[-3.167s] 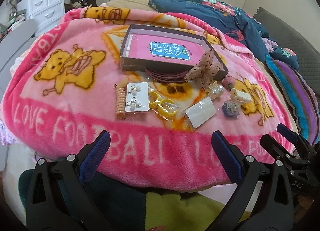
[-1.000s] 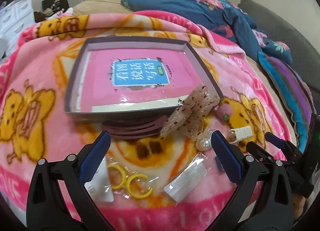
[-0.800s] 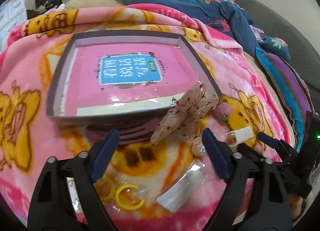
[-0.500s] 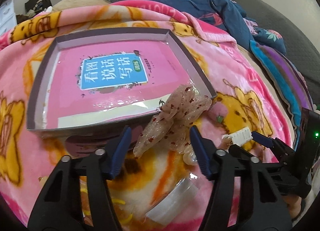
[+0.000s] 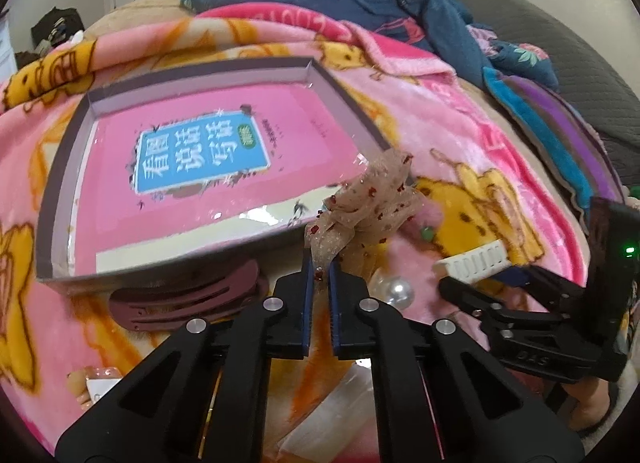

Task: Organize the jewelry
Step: 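Grasp the sheer dotted bow clip with left tool while right tool grasps the white claw clip, then carry bow clip into the grey box and release with left tool while right tool drops claw clip there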

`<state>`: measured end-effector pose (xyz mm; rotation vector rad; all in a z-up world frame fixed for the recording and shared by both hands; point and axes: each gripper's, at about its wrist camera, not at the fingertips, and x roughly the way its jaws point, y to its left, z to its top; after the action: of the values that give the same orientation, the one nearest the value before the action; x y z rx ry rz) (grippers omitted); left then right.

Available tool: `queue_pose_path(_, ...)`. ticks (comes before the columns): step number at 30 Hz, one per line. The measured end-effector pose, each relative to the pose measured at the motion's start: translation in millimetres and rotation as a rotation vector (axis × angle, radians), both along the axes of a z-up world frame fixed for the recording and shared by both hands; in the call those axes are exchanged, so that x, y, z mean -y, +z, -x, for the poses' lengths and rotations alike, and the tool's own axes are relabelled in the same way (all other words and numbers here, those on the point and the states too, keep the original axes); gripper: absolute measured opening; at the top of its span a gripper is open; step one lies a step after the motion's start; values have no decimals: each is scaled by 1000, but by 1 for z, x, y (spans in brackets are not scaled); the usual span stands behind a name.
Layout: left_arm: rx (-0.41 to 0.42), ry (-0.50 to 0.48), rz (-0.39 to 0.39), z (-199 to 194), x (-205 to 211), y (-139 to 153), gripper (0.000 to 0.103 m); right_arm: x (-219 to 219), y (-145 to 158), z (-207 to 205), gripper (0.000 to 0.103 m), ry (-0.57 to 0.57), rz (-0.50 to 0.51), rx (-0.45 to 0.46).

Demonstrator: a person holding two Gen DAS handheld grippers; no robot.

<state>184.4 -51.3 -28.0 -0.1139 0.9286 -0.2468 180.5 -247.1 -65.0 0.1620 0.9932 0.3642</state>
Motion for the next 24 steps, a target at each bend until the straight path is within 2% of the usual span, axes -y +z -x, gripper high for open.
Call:
queue_pose_path(6, 62, -4, 53, 1, -7, 31, 0, 15, 11, 6, 70, -13, -37, 18)
queue_pose_path(12, 106, 71, 68, -6, -40, 56, 0, 24, 40, 6, 70, -20, -49, 92)
queue_pose_path(17, 108, 147, 61, -13, -75, 61, 1, 14, 63, -6, 70, 16, -56, 151)
queue_pose_path(24, 91, 231, 51, -16, -117, 51, 1, -22, 83, -32, 70, 87, -75, 194)
